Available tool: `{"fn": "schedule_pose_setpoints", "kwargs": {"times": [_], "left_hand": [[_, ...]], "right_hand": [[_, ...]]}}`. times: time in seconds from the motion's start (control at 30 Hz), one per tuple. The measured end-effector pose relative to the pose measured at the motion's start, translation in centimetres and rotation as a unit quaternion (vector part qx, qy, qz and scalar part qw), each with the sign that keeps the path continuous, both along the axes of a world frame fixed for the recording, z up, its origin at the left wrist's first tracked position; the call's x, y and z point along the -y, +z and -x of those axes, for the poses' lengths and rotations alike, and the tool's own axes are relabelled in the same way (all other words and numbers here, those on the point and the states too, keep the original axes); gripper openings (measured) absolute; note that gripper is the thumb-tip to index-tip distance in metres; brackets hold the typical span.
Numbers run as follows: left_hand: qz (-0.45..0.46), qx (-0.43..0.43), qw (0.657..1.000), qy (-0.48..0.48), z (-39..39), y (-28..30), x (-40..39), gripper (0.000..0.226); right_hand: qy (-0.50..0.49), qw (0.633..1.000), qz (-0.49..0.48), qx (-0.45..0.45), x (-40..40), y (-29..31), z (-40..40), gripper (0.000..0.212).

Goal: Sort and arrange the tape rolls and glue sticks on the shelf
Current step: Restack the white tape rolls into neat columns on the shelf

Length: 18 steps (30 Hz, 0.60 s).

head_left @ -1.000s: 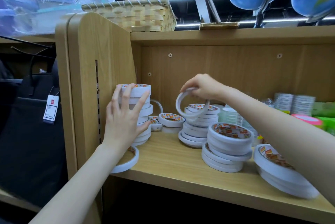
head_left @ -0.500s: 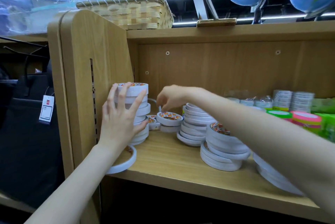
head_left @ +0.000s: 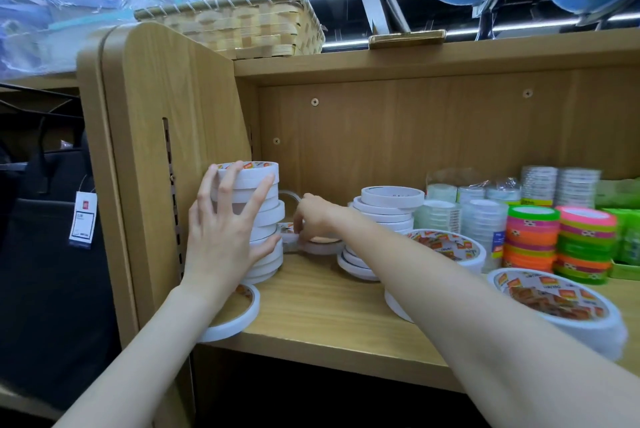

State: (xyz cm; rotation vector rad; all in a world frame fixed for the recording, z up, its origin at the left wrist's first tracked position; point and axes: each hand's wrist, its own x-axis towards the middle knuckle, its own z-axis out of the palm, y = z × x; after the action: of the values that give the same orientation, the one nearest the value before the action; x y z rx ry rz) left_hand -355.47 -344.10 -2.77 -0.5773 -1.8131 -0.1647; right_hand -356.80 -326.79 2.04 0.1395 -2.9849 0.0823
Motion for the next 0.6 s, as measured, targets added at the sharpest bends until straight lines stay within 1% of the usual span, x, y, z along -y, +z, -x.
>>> {"fn": "schedule_pose_setpoints", "kwargs": {"times": [0.07,0.17,0.23,0.33,0.37,0.4,0.47,0.5,0.53,0.6], "left_hand": [[-0.002,-0.002,1.000,-0.001,0.0,0.0,0.0,0.084],[-0.002,-0.004,1.000,-0.001,-0.1,0.0,0.0,0.084],[-0.002,-0.003,1.000,-0.001,-0.1,0.0,0.0,0.086],[-0.005,-0.004,1.000,-0.004,-0.1,0.0,-0.1,0.087],[-0.004,-0.002,1.000,-0.004,-0.1,0.0,-0.1,0.087],[-0.004,-0.001,1.000,-0.003,-0.1,0.0,-0.1,0.087],[-0.002,-0.001,1.000,0.000,-0.2,0.0,-0.1,0.087],[-0.001,-0.001,1.000,0.001,-0.2,0.0,-0.1,0.086],[-0.001,0.001,1.000,0.001,-0.2,0.0,-0.1,0.086],[0.000,0.003,1.000,0.001,-0.1,0.0,0.0,0.085]], "right_hand": [[-0.026,0.993,0.106,-0.045,-0.1,1.1,-0.2,0.025],[-0.057,0.962,0.248,-0.100,-1.2,3.3,-0.8,0.027],[-0.049,0.944,0.304,-0.116,-1.8,4.2,-1.5,0.031],[-0.029,0.933,0.328,-0.147,-2.1,4.7,-2.1,0.029],[-0.023,0.935,0.316,-0.160,-2.1,4.8,-2.3,0.027],[-0.016,0.942,0.285,-0.176,-2.1,4.8,-2.3,0.026],[0.013,0.966,0.167,-0.196,-1.8,4.3,-2.0,0.021],[0.031,0.978,0.094,-0.184,-1.6,3.9,-1.7,0.020],[0.045,0.987,0.023,-0.153,-1.3,3.4,-1.3,0.021],[0.052,0.992,-0.093,-0.066,-0.7,2.3,-0.7,0.030]]}}
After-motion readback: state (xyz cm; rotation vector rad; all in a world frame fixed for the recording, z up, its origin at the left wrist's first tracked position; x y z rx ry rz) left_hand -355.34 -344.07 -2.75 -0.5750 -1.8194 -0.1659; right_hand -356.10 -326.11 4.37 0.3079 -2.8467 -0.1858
